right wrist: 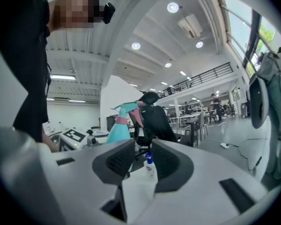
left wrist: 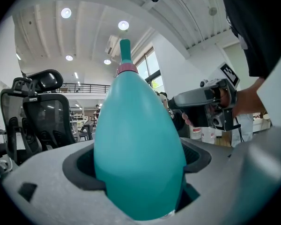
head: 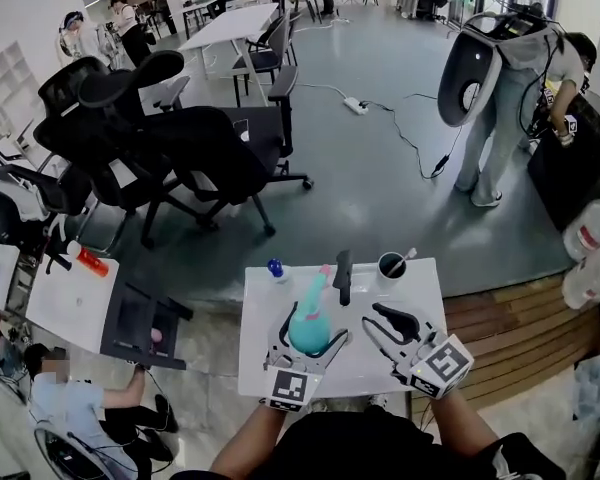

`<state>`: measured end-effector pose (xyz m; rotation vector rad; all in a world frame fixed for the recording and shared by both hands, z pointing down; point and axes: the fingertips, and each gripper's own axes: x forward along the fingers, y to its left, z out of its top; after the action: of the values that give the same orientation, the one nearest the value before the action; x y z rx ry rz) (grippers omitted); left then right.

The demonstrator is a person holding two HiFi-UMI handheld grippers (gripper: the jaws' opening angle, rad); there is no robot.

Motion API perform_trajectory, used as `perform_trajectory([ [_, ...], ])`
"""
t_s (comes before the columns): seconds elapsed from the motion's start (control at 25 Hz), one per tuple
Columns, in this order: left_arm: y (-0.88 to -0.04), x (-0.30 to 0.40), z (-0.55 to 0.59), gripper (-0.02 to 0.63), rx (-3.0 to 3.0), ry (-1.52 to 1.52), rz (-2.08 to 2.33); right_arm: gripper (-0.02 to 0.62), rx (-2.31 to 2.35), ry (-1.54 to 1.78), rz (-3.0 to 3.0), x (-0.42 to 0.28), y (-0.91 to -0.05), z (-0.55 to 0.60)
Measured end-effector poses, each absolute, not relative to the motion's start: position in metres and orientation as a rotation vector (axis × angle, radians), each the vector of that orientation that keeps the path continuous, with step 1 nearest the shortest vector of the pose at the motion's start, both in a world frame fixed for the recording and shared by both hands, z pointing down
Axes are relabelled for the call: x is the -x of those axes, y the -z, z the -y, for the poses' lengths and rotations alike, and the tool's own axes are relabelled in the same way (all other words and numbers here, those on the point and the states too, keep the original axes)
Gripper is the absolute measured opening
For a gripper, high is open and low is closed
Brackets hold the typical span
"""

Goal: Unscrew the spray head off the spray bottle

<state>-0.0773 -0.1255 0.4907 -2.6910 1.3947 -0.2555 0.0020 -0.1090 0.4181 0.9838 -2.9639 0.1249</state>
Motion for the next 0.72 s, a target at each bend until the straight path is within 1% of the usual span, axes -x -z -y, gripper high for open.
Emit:
perform_trajectory([
  [0.16,-0.498,0.061,0.125,0.468,2.671,0.312,-1.382,0.158,-0.808,-0.141,3.038,0.011,-0.407,0.100],
  [0.36,-0.502,0.043,0.129,0.468,2.664,0.339,-1.373,0.166,-0.695,-0.201,3.110,0.021,-0.392,0.102],
  [0.72,-0.512,0.026,0.131,0.468,2.604,0.416,-1.344,0.179,-0.662,-0.332,3.133,0.032,-0.390,0.117],
])
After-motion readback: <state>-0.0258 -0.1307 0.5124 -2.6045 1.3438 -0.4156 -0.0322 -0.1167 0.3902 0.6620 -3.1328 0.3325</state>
